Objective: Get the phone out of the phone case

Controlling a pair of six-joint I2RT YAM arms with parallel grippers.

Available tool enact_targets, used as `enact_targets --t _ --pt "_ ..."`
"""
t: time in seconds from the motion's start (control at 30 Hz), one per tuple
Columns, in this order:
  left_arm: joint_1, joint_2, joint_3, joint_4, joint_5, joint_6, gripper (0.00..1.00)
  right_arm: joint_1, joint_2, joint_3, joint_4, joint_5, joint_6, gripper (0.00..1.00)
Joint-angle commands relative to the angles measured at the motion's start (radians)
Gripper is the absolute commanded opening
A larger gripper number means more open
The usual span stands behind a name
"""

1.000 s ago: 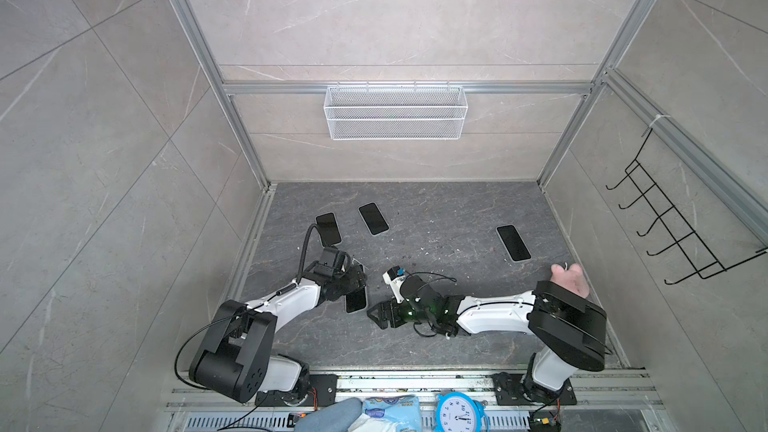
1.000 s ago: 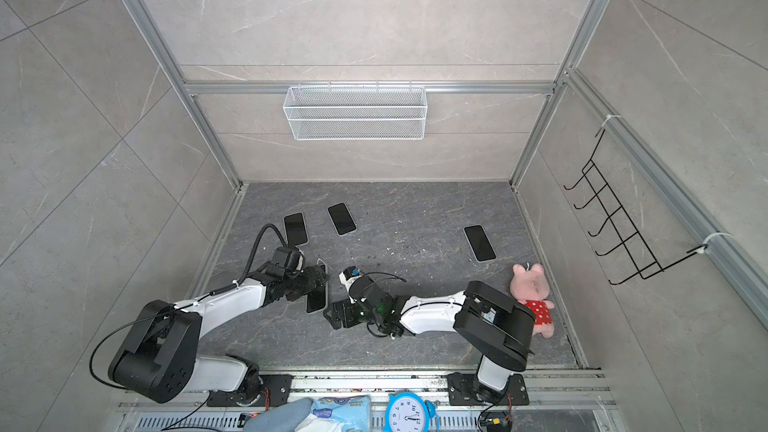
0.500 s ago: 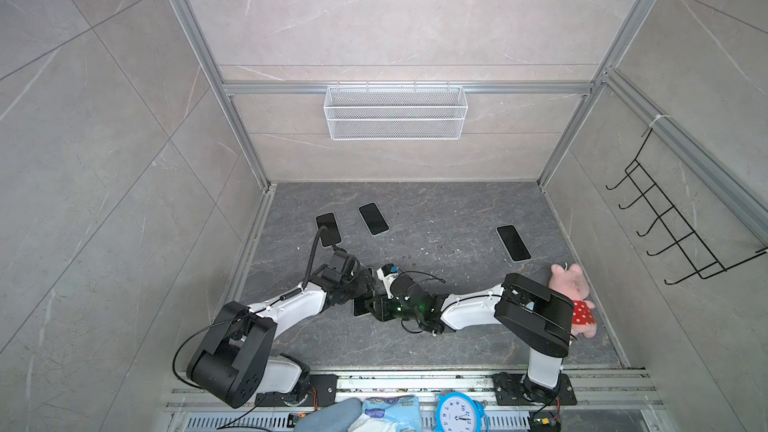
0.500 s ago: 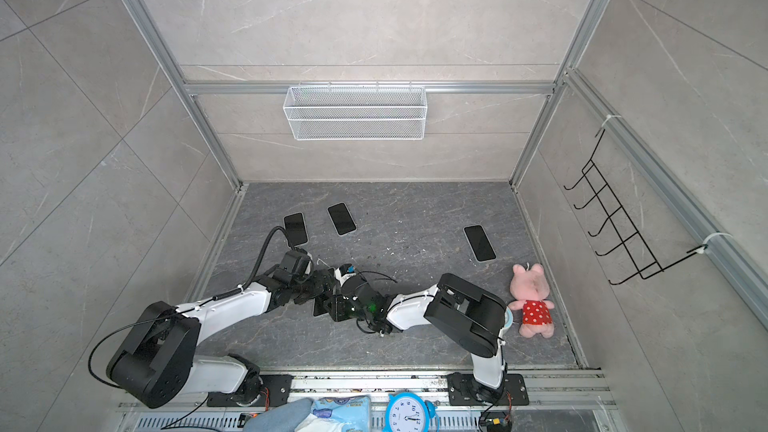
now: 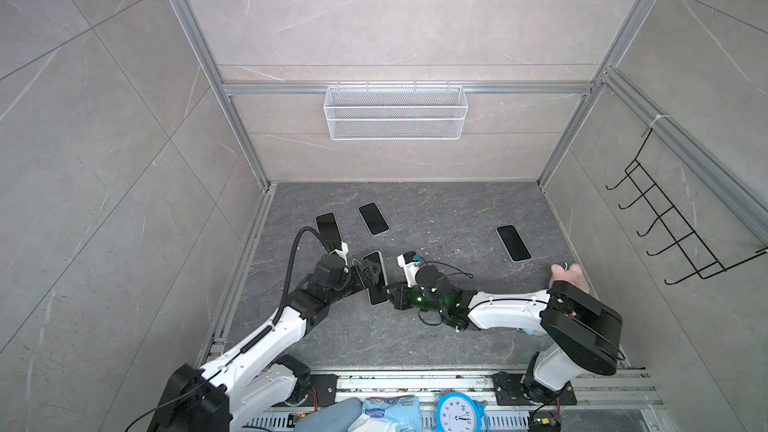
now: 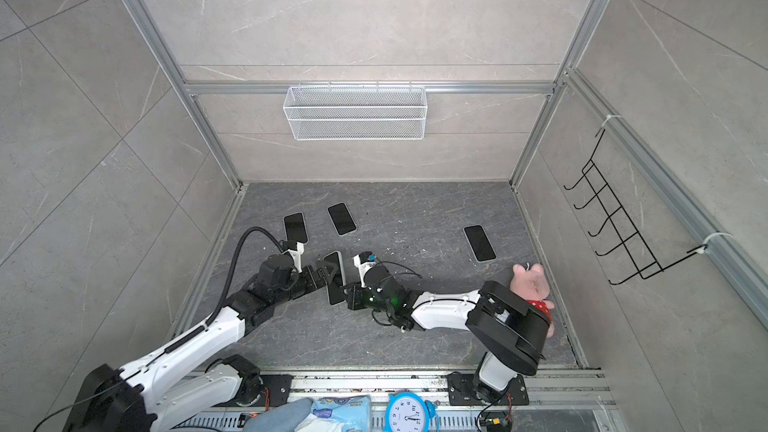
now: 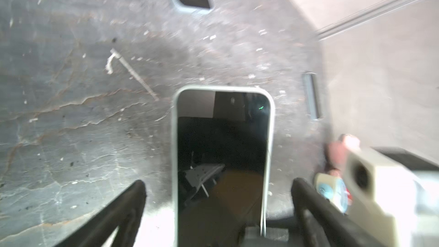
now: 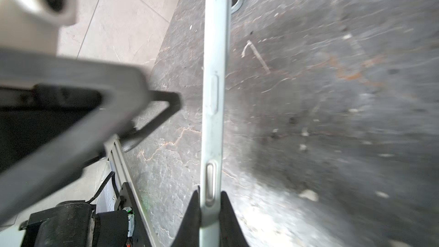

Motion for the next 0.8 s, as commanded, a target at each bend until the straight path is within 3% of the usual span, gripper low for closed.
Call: enact_targets --t 0.0,0.13,0.3,0.47,0.77 --pt "-0.003 -0.072 -0.032 0.131 0.055 0.028 1.00 -0.065 -0.120 -0.046 0.024 -0.073 -0.030 0.00" --pt "-0.003 -0.065 -0.073 0.334 0.151 0.056 1.00 -0.178 -0.247 -0.085 0.010 -0.177 -0.016 0.00" --pt "-0.004 0.086 -0.071 0.562 0.231 0.028 1.00 -0.236 -0.302 -0.044 -0.131 -0.214 -0.050 0.00" --pt "-0.003 0.198 -0.114 0.834 0.284 -0.030 1.00 -0.275 -0.321 -0.098 -0.034 -0.283 -0.015 0.00" --pt "-0.003 0.322 -0.113 1.023 0.379 -0.025 1.00 -0.330 -0.354 -0.117 0.040 -0.390 0.045 0.00"
